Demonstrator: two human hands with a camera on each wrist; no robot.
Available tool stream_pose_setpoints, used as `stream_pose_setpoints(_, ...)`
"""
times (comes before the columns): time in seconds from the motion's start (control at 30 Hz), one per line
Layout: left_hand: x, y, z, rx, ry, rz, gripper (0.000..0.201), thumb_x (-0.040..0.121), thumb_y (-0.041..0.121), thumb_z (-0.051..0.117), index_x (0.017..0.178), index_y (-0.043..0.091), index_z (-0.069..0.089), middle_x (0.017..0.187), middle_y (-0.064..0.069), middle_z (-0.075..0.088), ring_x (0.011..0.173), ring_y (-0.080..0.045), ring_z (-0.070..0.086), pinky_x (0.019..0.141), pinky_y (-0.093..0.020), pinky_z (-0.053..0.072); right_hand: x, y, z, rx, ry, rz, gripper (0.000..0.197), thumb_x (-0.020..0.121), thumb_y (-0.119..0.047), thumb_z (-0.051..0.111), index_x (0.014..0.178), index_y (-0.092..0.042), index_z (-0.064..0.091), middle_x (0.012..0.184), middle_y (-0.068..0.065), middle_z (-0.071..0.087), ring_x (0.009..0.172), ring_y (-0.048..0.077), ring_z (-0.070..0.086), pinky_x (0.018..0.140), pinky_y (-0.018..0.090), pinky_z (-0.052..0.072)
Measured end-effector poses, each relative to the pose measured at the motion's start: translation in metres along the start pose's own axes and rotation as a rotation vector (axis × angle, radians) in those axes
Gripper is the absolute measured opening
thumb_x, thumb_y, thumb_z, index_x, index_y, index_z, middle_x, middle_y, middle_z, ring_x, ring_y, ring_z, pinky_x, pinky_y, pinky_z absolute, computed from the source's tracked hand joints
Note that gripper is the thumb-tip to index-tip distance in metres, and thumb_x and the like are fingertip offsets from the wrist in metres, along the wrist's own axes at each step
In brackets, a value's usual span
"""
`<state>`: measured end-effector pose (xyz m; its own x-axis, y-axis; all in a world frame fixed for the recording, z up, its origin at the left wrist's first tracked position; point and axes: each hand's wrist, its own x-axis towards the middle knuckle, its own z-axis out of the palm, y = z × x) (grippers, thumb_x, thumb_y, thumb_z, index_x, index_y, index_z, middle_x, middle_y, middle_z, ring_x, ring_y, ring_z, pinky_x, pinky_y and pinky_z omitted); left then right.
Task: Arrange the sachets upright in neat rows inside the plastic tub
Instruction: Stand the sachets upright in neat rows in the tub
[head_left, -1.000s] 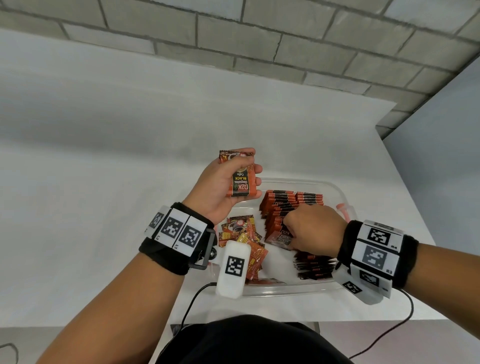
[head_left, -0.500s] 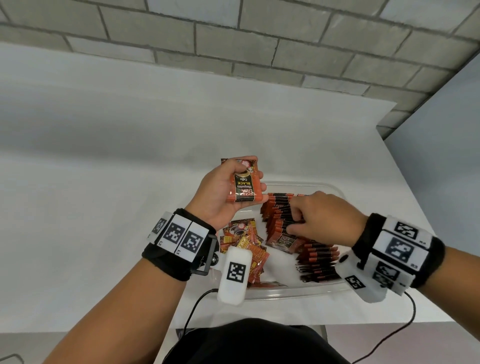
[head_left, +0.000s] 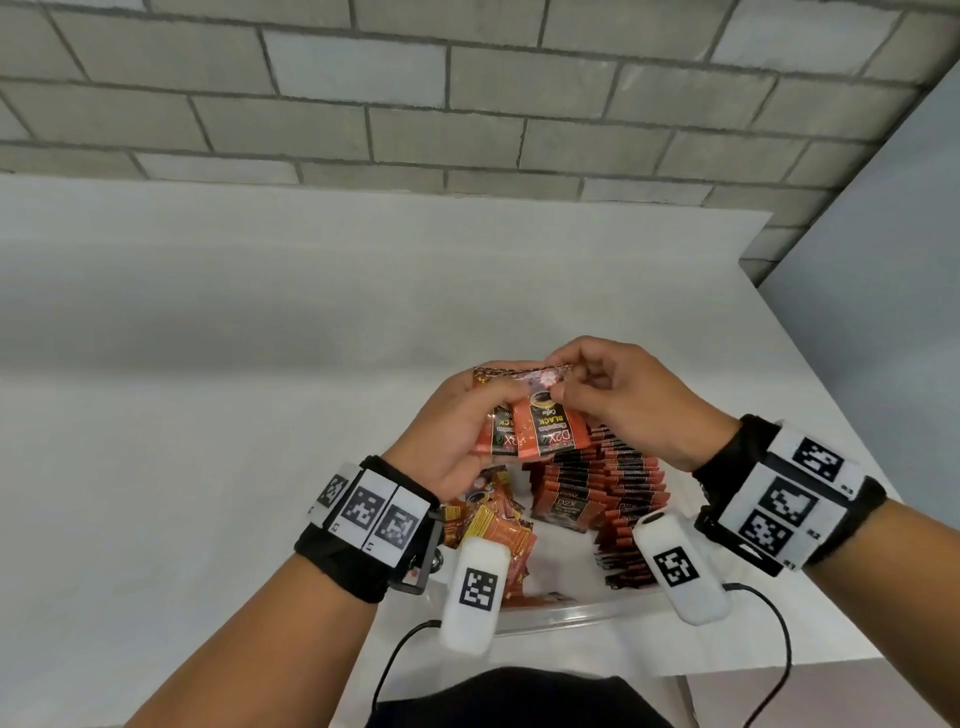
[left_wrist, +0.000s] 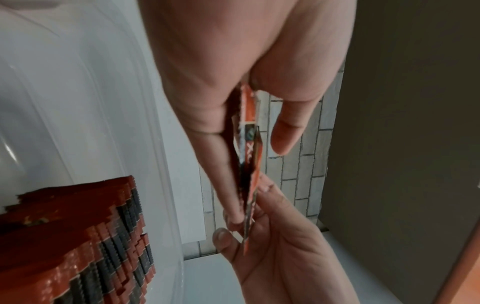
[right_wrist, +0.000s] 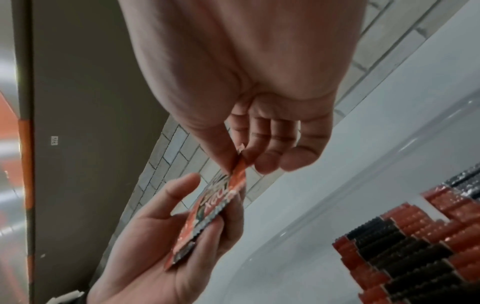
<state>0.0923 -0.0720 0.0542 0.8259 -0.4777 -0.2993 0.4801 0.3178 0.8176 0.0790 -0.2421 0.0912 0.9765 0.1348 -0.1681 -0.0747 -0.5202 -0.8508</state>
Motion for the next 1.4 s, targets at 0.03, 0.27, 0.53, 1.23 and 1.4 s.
stream_pose_setpoints(0.03, 0.001, 0.0, 0.0, -0.004, 0.016, 0.024, 0.027, 0.083, 0.003, 0.059, 0.11, 0.004, 0.062, 0.097, -0.015, 0.069, 0.083, -0.024, 0.068, 0.073, -0.037, 0.056, 0.0, 0.001, -0.001, 0.023, 0.001, 0.01, 0.023, 0.09, -0.017, 0.062, 0.111, -0.026, 0.06, 0.081, 0.005, 0.061, 0.075, 0.018, 0.063, 0.072, 0.033, 0.053)
stream_pose_setpoints(0.27, 0.006, 0.001, 0.001, -0.073, 0.084, 0.17, 0.043, 0.067, -0.01, 0.066, 0.107, 0.006, 0.063, 0.097, -0.016, 0.07, 0.086, -0.028, 0.068, 0.072, -0.039, 0.057, -0.001, 0.007, -0.003, 0.361, 0.018, 0.167, 0.025, 0.085, 0.0, 0.064, 0.106, -0.01, 0.054, 0.075, 0.005, 0.071, 0.068, 0.018, 0.066, 0.065, 0.031, 0.055)
stream_pose_setpoints(0.53, 0.007, -0.005, 0.002, 0.075, 0.085, 0.138, 0.041, 0.072, -0.018, 0.066, 0.106, 0.005, 0.062, 0.101, -0.018, 0.069, 0.092, -0.031, 0.068, 0.073, -0.041, 0.058, -0.002, 0.008, -0.004, 0.432, 0.106, 0.113, 0.006, 0.088, -0.005, 0.061, 0.091, -0.01, 0.063, 0.087, 0.01, 0.069, 0.078, 0.022, 0.065, 0.074, 0.034, 0.059)
stream_pose_setpoints(1.23, 0.01, 0.009, -0.029, -0.211, 0.226, 0.1, 0.019, 0.098, 0.006, 0.045, 0.106, 0.009, 0.062, 0.085, -0.013, 0.071, 0.075, -0.027, 0.07, 0.07, -0.037, 0.059, -0.018, 0.027, 0.019, -0.816, -0.377, 0.047, 0.014, 0.079, -0.014, 0.072, 0.079, -0.022, 0.061, 0.074, -0.01, 0.065, 0.071, 0.009, 0.062, 0.064, 0.021, 0.045)
stream_pose_setpoints(1.4, 0.007, 0.008, -0.03, -0.212, 0.222, 0.099, 0.02, 0.097, 0.005, 0.045, 0.109, 0.008, 0.061, 0.086, -0.013, 0.071, 0.075, -0.027, 0.07, 0.069, -0.037, 0.059, -0.014, 0.031, 0.025, -0.976, -0.4, 0.089, 0.023, 0.078, -0.015, 0.069, 0.068, -0.026, 0.051, 0.076, -0.007, 0.06, 0.076, 0.016, 0.059, 0.067, 0.029, 0.048)
